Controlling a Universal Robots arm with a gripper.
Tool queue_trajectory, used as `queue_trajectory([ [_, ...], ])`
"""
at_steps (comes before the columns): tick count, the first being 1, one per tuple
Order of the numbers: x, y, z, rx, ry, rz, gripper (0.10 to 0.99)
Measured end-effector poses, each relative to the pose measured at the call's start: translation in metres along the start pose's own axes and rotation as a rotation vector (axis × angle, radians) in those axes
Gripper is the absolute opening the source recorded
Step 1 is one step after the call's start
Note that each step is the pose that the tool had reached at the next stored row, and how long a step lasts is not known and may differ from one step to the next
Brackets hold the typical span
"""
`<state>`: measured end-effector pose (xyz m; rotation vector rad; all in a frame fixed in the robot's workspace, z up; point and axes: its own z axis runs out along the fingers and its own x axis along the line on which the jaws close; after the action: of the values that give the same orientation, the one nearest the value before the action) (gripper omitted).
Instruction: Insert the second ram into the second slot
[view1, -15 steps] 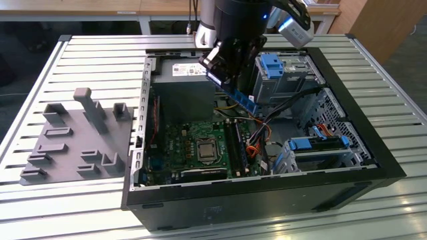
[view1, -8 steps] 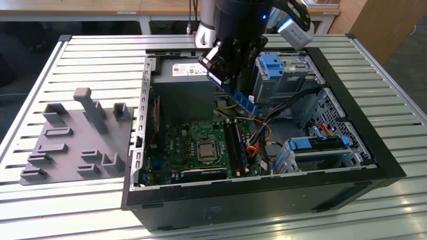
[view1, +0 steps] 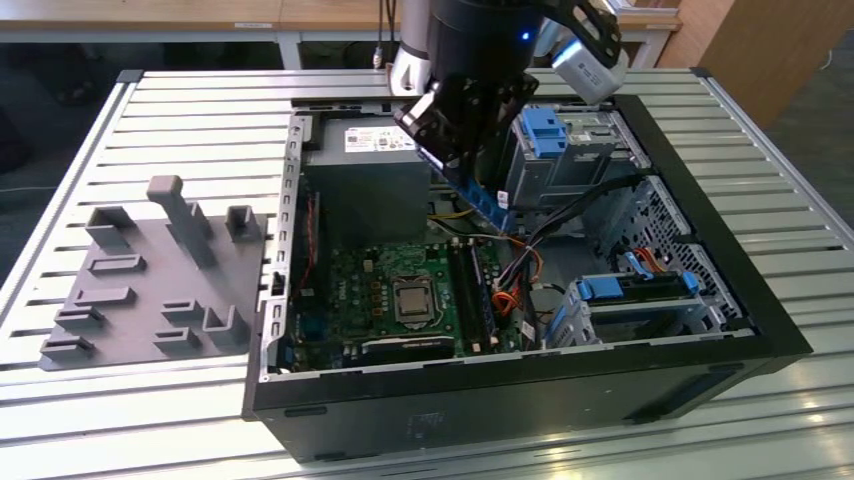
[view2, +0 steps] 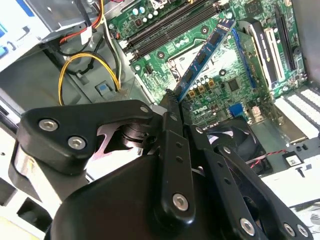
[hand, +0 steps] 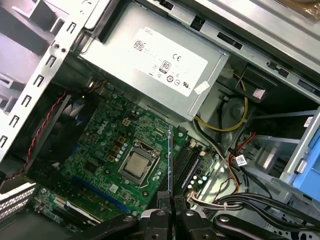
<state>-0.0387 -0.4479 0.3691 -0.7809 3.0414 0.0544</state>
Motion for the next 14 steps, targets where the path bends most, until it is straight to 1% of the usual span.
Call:
queue_trajectory([
  [8,0.0,0.0,0.0007,0.001,-0.0026,0.09,0.137],
  [14,0.0,-0.0001,0.001,0.002,-0.004,0.133,0.137],
])
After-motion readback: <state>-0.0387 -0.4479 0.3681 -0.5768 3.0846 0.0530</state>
